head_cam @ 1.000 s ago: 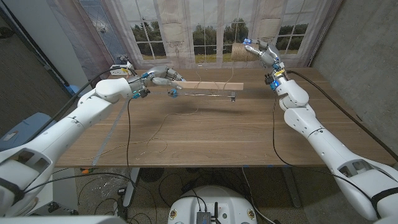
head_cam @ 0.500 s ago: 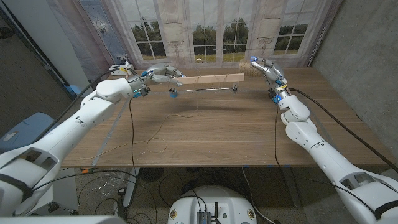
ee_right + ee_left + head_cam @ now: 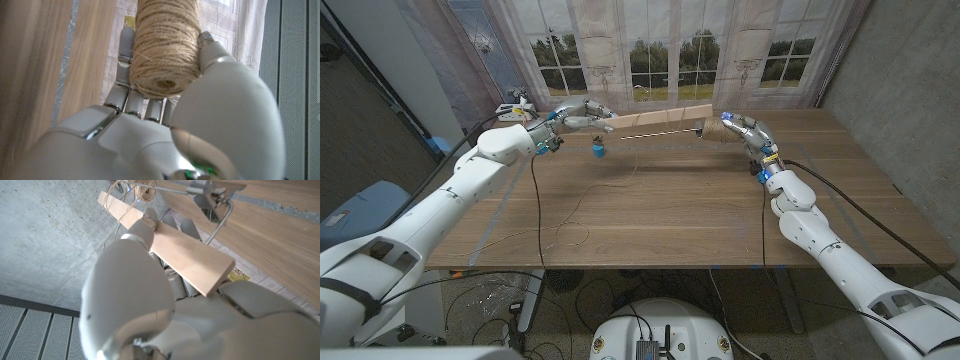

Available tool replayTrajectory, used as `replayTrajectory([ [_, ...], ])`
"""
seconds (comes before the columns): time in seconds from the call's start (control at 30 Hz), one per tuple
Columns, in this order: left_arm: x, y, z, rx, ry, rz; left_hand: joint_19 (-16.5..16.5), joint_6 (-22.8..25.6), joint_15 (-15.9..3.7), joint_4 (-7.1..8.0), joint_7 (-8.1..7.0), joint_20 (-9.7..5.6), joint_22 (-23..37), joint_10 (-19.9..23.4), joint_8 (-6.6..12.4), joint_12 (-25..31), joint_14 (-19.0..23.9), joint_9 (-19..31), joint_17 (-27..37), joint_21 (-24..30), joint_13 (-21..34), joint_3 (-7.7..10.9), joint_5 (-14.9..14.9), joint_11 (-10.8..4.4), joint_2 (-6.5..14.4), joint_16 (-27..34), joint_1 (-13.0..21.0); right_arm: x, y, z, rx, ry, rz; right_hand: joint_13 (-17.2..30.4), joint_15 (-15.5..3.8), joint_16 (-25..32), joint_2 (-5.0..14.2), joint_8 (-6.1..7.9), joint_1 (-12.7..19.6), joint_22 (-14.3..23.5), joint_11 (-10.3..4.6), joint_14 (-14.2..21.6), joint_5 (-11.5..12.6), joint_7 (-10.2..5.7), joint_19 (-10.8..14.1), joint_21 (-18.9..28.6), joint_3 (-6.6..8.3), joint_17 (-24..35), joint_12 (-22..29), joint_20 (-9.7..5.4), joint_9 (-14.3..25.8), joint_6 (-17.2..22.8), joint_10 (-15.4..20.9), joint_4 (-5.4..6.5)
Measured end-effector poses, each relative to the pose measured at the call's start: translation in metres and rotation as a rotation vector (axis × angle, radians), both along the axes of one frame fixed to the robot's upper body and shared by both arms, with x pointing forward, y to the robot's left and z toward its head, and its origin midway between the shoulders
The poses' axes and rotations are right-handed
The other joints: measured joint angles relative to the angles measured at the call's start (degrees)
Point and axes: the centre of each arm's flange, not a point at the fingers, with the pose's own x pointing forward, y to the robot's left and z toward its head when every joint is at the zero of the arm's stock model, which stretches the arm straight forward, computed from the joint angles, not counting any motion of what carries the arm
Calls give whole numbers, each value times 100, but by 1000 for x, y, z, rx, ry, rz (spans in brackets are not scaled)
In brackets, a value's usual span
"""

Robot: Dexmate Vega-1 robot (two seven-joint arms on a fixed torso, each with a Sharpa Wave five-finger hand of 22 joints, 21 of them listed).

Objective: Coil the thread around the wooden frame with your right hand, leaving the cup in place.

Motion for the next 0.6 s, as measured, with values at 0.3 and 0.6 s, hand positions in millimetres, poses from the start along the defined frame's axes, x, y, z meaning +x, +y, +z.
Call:
replayTrajectory([
  [0.3, 0, -1, -1, -36, 5, 44, -10, -1, 0, 0, 0, -11, 0, 0, -4, 0, 0, 1, -18, 0, -14, 0, 0, 0, -1, -1, 0, -6, 4, -11, -53, 18, -21, 0, 0, -21, 0, 0, 0, 0, 0, 0, 0, -1, -9, 43, -1, 11, 0, -8, 0, -1, 0, 0],
  [0.6, -6, -5, 0, -20, -9, 120, -10, -1, 9, 0, 1, -10, 0, 0, -10, 0, 9, 2, -22, 44, -17, 0, -1, 0, -1, -18, 1, -15, 3, -21, -102, 35, -66, 0, 0, -43, 0, 0, 0, -3, 0, 0, -1, -1, -39, 66, -2, 10, 0, 22, 0, -1, 0, 1],
])
